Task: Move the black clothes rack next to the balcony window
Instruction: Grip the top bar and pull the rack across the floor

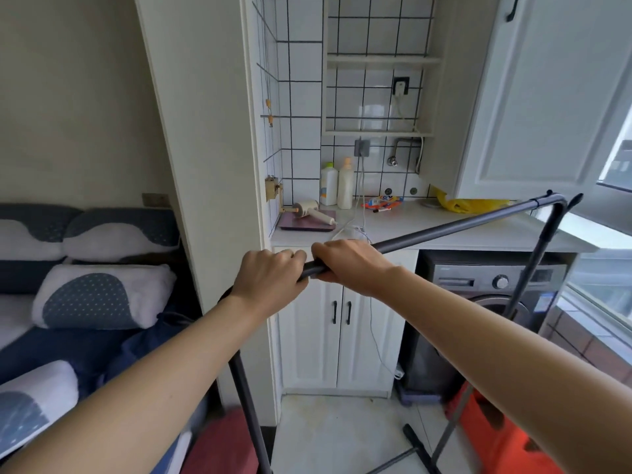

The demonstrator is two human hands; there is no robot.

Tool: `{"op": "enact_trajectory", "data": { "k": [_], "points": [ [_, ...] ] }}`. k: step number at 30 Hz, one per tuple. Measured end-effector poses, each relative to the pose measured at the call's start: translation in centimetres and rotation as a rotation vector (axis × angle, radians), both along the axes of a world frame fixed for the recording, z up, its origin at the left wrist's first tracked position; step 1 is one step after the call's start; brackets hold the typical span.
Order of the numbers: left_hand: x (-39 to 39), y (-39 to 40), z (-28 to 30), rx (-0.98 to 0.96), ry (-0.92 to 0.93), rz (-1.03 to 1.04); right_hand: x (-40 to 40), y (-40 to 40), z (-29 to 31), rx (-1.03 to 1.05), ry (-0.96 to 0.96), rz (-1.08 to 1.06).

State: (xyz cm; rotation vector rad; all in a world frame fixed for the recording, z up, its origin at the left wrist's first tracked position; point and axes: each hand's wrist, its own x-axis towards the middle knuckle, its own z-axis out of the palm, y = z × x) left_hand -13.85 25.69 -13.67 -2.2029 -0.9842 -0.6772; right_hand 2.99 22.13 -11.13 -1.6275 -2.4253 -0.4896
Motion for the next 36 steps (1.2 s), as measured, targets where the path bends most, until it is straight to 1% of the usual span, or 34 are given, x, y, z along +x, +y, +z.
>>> {"op": "enact_trajectory", "data": {
  "k": [4,7,9,15,21,29,36],
  "points": [
    [-2.2,-3.3,-1.0,0.190,0.003,-0.005,-0.4,-4.4,0.2,0.016,0.035,0.086],
    [-3.5,-6.2,-1.5,0.314,-0.021,0.013,-1.0,-7.4,-0.5,0.119,-0.058,0.098],
    [-4.1,-8.0,-1.6,0.343,-0.006,0.018,-1.6,-9.3,-0.9,0.178,-0.121,0.050],
    [-5.7,-11.9,-1.9,0.356,0.020,-0.051,-3.2,-14.3,-1.0,0.160,-0.159,-0.037],
    [-8.1,-14.8,-1.7,0.357,-0.034,-0.130,-6.1,-18.3,-1.6,0.204,-0.153,-0.099],
    [-11.6,-18.9,-1.6,0.282,-0.058,-0.257,-10.1,-23.8,-1.7,0.215,-0.154,-0.202],
    [-12.0,-23.5,-1.4,0.219,-0.065,-0.326,-11.0,-29.1,-1.6,0.202,-0.194,-0.265]
  ]
}}
